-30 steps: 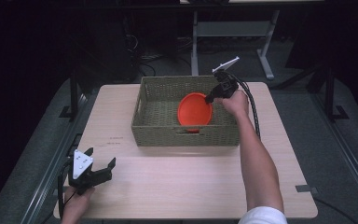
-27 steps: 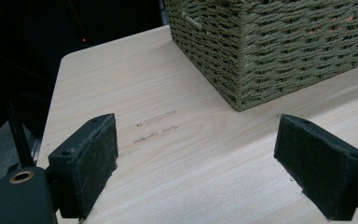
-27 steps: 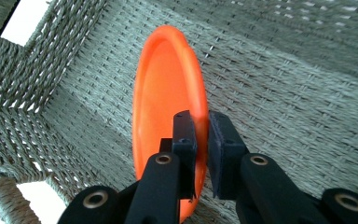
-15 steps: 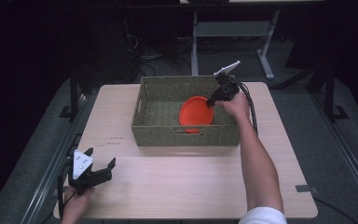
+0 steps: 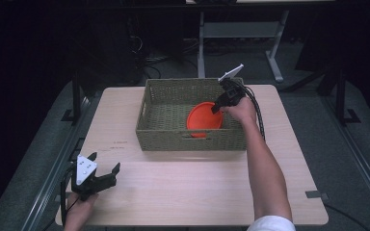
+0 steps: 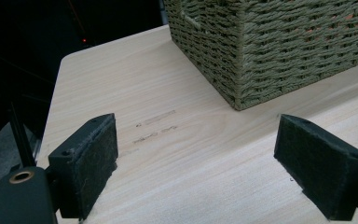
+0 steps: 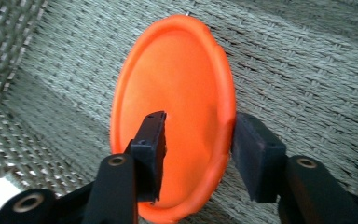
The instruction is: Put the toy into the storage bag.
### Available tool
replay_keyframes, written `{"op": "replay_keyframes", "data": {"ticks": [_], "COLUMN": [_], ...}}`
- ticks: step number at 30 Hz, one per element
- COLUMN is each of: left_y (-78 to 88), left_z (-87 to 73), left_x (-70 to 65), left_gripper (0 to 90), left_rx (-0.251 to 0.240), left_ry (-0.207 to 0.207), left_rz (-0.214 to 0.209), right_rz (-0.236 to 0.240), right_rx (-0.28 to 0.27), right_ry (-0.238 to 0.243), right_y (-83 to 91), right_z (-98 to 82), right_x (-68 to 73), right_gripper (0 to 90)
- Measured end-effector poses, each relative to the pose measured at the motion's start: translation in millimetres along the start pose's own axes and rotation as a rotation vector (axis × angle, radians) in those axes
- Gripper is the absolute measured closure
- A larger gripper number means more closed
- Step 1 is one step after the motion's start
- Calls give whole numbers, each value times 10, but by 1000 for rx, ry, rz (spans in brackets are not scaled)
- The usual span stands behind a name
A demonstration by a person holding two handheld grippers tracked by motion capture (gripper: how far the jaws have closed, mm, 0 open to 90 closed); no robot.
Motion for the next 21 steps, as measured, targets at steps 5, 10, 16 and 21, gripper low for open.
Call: {"op": "replay_keyframes", "data": {"ticks": [5, 10, 16, 21], "left_y": [-7, 1, 0, -4], "left_z": [-3, -2, -1, -11], "left_x": [12, 17, 14, 11], "left_gripper": [127, 127, 127, 127], "left_rx": [0, -3, -3, 5], "left_ry": [2, 1, 5, 4], "left_rz": [4, 5, 3, -3], "right_rz": [-15, -12, 38, 63], "right_rx": [8, 5, -31, -35], "right_ry": [3, 7, -4, 32], "right_y": [-19, 17, 124, 177], "right_z": [-7, -16, 7, -14], "right_x": [-9, -19, 36, 102], "right_gripper": [492, 489, 485, 448]}}
Point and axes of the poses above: each handheld gripper's, and its own axes: y roughly backward along the jaws, z roughly out of its top, x roughly to its left, the point moved 10 cm from there along -y, roughly forward along the jaws, and after that the axes turned 3 degrees about -x, right-handed, at the moved point
